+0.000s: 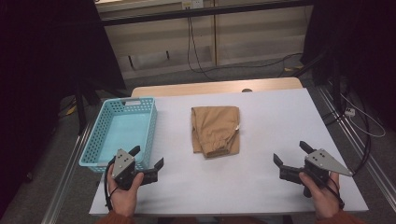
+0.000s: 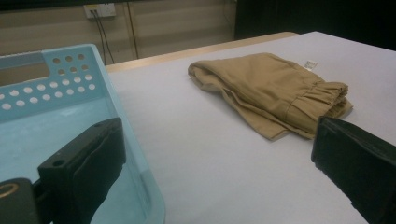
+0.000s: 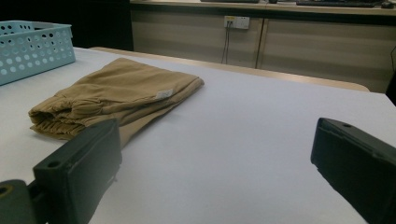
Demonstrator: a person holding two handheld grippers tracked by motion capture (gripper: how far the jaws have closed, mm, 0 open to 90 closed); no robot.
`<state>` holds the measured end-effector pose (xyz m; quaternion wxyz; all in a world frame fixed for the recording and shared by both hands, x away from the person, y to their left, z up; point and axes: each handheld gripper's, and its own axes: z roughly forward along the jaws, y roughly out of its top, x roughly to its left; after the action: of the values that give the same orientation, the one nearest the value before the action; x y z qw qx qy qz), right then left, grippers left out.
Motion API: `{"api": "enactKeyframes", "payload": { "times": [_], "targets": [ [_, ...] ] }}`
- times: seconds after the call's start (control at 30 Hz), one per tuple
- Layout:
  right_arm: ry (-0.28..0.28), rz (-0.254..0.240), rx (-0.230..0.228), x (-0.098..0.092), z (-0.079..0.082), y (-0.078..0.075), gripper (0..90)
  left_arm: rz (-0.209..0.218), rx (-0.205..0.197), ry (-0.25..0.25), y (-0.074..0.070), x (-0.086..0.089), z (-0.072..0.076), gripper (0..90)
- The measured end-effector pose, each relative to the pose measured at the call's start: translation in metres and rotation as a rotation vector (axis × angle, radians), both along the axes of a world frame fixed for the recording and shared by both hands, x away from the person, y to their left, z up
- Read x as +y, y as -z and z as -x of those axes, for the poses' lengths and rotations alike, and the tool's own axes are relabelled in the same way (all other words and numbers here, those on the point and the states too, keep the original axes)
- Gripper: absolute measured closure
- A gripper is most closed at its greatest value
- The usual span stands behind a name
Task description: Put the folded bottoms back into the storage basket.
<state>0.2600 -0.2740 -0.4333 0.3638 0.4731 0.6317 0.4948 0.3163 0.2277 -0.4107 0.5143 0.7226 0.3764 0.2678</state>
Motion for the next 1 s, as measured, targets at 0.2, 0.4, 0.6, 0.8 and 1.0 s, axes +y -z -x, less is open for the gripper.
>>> {"api": "enactKeyframes", "payload": {
  "times": [0.2,0.4,0.6,0.8,1.0],
  "targets": [
    [-0.003,-0.003,0.002,-0.001,0.0,0.0,1.7,-0.013,0.007,-0.002,0.0,-0.001,-0.001,3.3],
    [-0.007,-0.007,0.007,-0.001,-0.001,0.001,1.8,0.0,0.024,0.003,0.0,-0.003,-0.003,3.3],
    [-0.011,-0.011,0.014,-0.001,-0.001,0.002,1.8,0.007,0.035,0.017,-0.001,-0.007,-0.004,3.6],
    [-0.024,-0.01,0.014,0.001,-0.003,0.002,1.9,-0.006,0.046,0.033,-0.002,-0.009,-0.005,3.9],
    [-0.031,-0.005,0.019,0.003,-0.002,0.002,1.9,0.006,0.05,0.048,-0.003,-0.012,-0.007,4.0]
  ]
}}
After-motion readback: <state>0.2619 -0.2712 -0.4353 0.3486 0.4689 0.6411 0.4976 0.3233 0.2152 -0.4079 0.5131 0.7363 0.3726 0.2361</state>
